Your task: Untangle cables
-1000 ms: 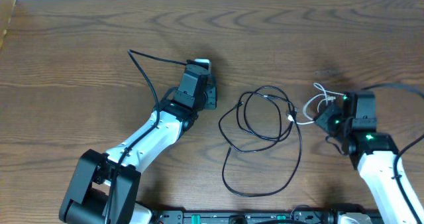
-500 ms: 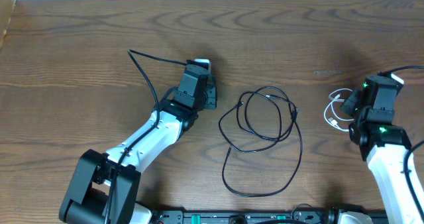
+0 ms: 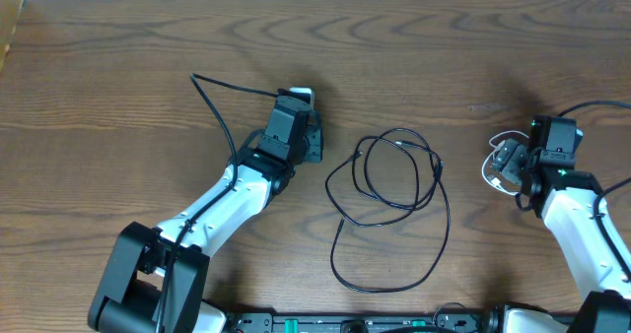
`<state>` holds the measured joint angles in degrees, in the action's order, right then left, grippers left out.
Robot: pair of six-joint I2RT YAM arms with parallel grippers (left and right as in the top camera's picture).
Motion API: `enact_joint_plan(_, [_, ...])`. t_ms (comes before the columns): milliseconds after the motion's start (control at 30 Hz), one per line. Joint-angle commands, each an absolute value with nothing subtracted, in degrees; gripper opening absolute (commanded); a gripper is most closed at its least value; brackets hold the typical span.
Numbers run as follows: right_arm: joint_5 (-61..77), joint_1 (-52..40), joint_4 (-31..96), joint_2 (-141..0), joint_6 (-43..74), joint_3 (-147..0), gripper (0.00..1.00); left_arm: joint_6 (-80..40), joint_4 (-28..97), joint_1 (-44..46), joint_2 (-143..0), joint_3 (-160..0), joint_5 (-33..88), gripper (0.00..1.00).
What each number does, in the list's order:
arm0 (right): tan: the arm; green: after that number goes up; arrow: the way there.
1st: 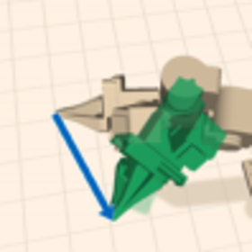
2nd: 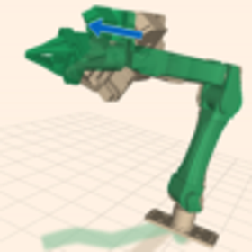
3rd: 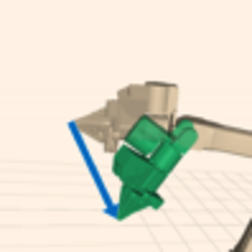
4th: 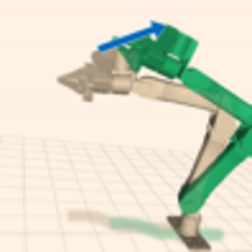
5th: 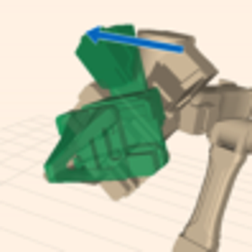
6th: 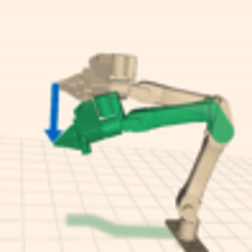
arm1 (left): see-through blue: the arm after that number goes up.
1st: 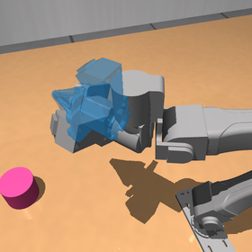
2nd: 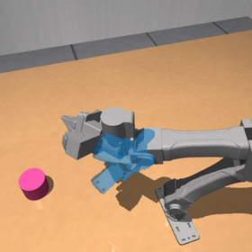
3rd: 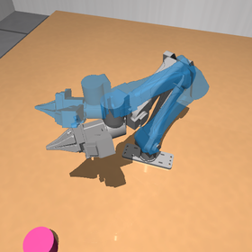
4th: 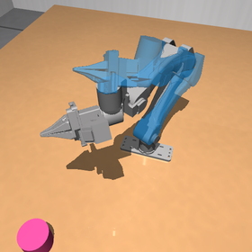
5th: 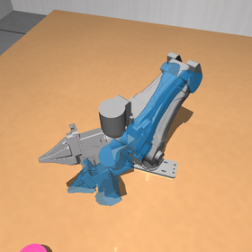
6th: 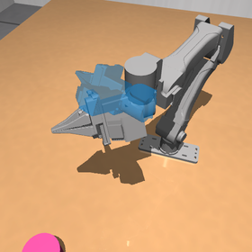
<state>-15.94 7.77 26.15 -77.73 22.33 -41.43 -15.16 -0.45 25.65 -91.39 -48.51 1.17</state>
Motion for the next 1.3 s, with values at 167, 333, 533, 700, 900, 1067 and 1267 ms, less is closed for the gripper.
enact_joint_plan(167, [-0.8, 7.8, 31.8, -74.5, 22.2, -47.7, 0.99, -14.9, -0.6, 25.5, -90.6, -49.3, 0.9, 0.09])
enact_joint_plan(333, [12.8, 7.8, 31.7, -74.7, 22.2, -47.6, 0.99, -14.9, -0.6, 25.5, -90.6, -49.3, 0.9, 0.08])
enact_joint_plan(533, [15.2, 6.7, 32.4, -74.7, 22.0, -46.7, 0.71, -14.9, -0.5, 25.5, -90.6, -49.3, 0.9, 0.09])
enact_joint_plan(700, [11.1, 6.7, 34.2, -74.7, 22.0, -45.8, 0.01, -14.9, -0.5, 25.5, -90.6, -49.3, 0.9, 0.09])
enact_joint_plan(900, [15.2, 4.5, 33.0, -74.8, 22.0, -42.7, 0.03, -14.9, -0.6, 25.5, -90.6, -49.3, 0.9, 0.08])
enact_joint_plan(1067, [15.2, -1.5, 31.2, -75.0, 22.9, -38.3, 0.21, -14.9, -0.5, 25.5, -90.6, -49.3, 0.9, 0.08])
enact_joint_plan(1267, [12.8, -8.6, 27.8, -75.0, 23.8, -33.0, 0.50, -14.9, -0.5, 25.5, -90.6, -49.3, 1.0, 0.09])
